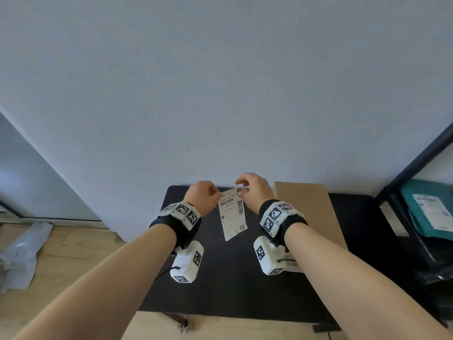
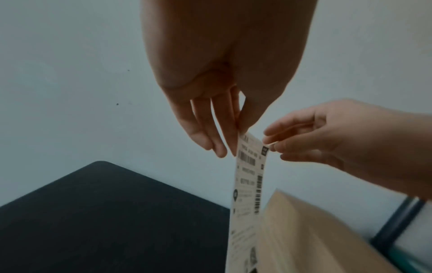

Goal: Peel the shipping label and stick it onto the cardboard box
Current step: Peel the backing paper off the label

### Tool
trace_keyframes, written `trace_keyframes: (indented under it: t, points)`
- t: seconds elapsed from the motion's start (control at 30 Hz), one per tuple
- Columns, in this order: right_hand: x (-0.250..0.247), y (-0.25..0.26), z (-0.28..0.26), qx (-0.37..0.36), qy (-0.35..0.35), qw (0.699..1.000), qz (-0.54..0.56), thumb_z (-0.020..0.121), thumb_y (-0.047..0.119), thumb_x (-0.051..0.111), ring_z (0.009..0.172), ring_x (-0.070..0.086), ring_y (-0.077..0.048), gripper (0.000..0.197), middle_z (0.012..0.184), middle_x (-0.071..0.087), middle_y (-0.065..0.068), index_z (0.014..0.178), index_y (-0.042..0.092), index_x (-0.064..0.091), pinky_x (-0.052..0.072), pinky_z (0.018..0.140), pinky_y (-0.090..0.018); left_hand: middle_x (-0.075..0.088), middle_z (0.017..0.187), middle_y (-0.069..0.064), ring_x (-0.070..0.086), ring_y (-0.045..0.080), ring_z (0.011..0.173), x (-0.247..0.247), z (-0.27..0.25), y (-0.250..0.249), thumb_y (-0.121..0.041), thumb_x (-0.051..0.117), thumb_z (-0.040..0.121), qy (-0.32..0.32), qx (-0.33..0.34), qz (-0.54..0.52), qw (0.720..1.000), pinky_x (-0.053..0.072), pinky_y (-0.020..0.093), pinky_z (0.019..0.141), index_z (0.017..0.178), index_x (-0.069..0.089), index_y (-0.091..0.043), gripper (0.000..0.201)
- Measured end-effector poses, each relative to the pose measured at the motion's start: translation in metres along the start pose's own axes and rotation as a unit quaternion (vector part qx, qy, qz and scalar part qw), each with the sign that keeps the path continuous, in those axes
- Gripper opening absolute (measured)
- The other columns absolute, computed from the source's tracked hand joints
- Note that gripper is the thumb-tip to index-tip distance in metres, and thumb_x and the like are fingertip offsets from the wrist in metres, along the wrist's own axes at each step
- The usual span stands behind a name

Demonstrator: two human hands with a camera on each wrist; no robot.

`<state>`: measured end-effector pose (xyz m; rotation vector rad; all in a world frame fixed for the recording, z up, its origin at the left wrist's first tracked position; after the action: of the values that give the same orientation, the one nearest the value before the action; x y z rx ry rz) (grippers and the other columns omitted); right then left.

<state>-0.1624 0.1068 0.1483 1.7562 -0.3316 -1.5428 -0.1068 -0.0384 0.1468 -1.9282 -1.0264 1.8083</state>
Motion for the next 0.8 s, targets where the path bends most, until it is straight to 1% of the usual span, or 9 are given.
trace_keyframes:
  t: [0.07, 0.13, 0.2, 0.33, 0.43, 0.57, 0.63, 0.73, 0.8]
  points:
    - [-0.008, 0.007, 0.0, -0.016, -0.025, 0.999, 0.012, 0.09, 0.003, 0.051, 0.097, 0.063, -0.021, 0.021, 0.11, 0.068, -0.007, 0.103, 0.01, 0.066, 0.05, 0.08, -0.027, 0.072, 0.079, 0.011, 0.062, 0.017, 0.063, -0.006, 0.001, -0.005, -0.016, 0.055, 0.092, -0.014, -0.015, -0.047, 0.999, 0.051, 0.024, 0.06, 0.087, 0.06, -0.008, 0.011]
    - [-0.011, 0.014, -0.001, -0.025, -0.013, 0.999, 0.032, 0.091, 0.007, 0.054, 0.095, 0.066, -0.022, 0.018, 0.107, 0.071, -0.008, 0.102, 0.009, 0.067, 0.054, 0.08, -0.03, 0.075, 0.087, 0.018, 0.064, 0.017, 0.06, -0.01, 0.002, -0.01, -0.013, 0.054, 0.092, -0.028, -0.022, -0.096, 0.995, 0.054, 0.027, 0.063, 0.086, 0.058, -0.007, 0.009]
    - [-0.011, 0.019, -0.003, -0.03, 0.008, 0.998, 0.047, 0.09, 0.009, 0.056, 0.096, 0.066, -0.021, 0.019, 0.108, 0.072, -0.008, 0.103, 0.008, 0.069, 0.051, 0.079, -0.027, 0.074, 0.088, 0.02, 0.064, 0.016, 0.058, -0.012, 0.001, -0.016, -0.011, 0.053, 0.093, -0.034, -0.02, -0.132, 0.99, 0.056, 0.031, 0.067, 0.085, 0.057, -0.007, 0.01]
    - [-0.01, 0.023, -0.006, -0.023, 0.027, 0.995, 0.097, 0.088, 0.013, 0.062, 0.096, 0.066, -0.021, 0.02, 0.111, 0.072, -0.009, 0.105, 0.006, 0.071, 0.047, 0.078, -0.024, 0.068, 0.069, 0.009, 0.065, 0.017, 0.06, -0.016, -0.002, -0.025, -0.007, 0.054, 0.092, -0.034, -0.017, -0.185, 0.982, 0.058, 0.042, 0.08, 0.074, 0.056, -0.012, 0.019]
    - [-0.011, 0.024, -0.007, -0.01, 0.028, 0.992, 0.124, 0.086, 0.015, 0.066, 0.089, 0.064, -0.016, 0.021, 0.109, 0.073, -0.01, 0.103, 0.006, 0.072, 0.045, 0.077, -0.022, 0.066, 0.065, 0.007, 0.066, 0.021, 0.062, -0.018, -0.003, -0.027, -0.006, 0.055, 0.091, -0.042, -0.018, -0.203, 0.978, 0.057, 0.044, 0.082, 0.069, 0.056, -0.014, 0.023]
    - [-0.012, 0.025, -0.01, -0.012, 0.037, 0.988, 0.149, 0.083, 0.021, 0.071, 0.084, 0.063, -0.012, 0.023, 0.103, 0.074, -0.008, 0.1, 0.006, 0.072, 0.046, 0.072, -0.016, 0.065, 0.065, 0.005, 0.065, 0.015, 0.059, -0.018, -0.005, -0.028, -0.006, 0.057, 0.089, -0.061, -0.021, -0.207, 0.976, 0.06, 0.041, 0.081, 0.068, 0.059, -0.012, 0.022]
    - [-0.013, 0.024, -0.012, -0.008, 0.039, 0.987, 0.156, 0.082, 0.02, 0.071, 0.084, 0.063, -0.012, 0.024, 0.103, 0.074, -0.008, 0.101, 0.006, 0.072, 0.046, 0.076, -0.019, 0.066, 0.068, 0.006, 0.066, 0.015, 0.061, -0.017, -0.005, -0.029, -0.008, 0.058, 0.09, -0.061, -0.019, -0.209, 0.976, 0.06, 0.038, 0.079, 0.071, 0.061, -0.009, 0.019]
    - [-0.012, 0.022, -0.013, -0.001, 0.044, 0.985, 0.166, 0.083, 0.02, 0.07, 0.089, 0.063, -0.013, 0.026, 0.107, 0.073, -0.01, 0.104, 0.005, 0.072, 0.05, 0.084, -0.025, 0.067, 0.073, 0.007, 0.066, 0.016, 0.063, -0.016, -0.006, -0.029, -0.01, 0.057, 0.092, -0.058, -0.016, -0.217, 0.974, 0.058, 0.034, 0.074, 0.086, 0.063, -0.001, 0.013]
    - [-0.01, 0.02, -0.012, 0.005, 0.044, 0.983, 0.179, 0.083, 0.019, 0.07, 0.095, 0.066, -0.018, 0.026, 0.107, 0.073, -0.012, 0.104, 0.004, 0.072, 0.053, 0.093, -0.034, 0.065, 0.07, 0.003, 0.065, 0.013, 0.062, -0.015, -0.007, -0.029, -0.008, 0.055, 0.093, -0.059, -0.011, -0.219, 0.974, 0.057, 0.03, 0.072, 0.088, 0.062, -0.001, 0.012]
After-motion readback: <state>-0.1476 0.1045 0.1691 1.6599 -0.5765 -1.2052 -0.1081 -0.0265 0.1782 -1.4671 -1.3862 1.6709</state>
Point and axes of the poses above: each hand's wrist, its own z-axis towards the middle knuckle, its own x-axis out of the palm, y = z × x, the point moved 4 cm from there along z, towards the middle knuckle
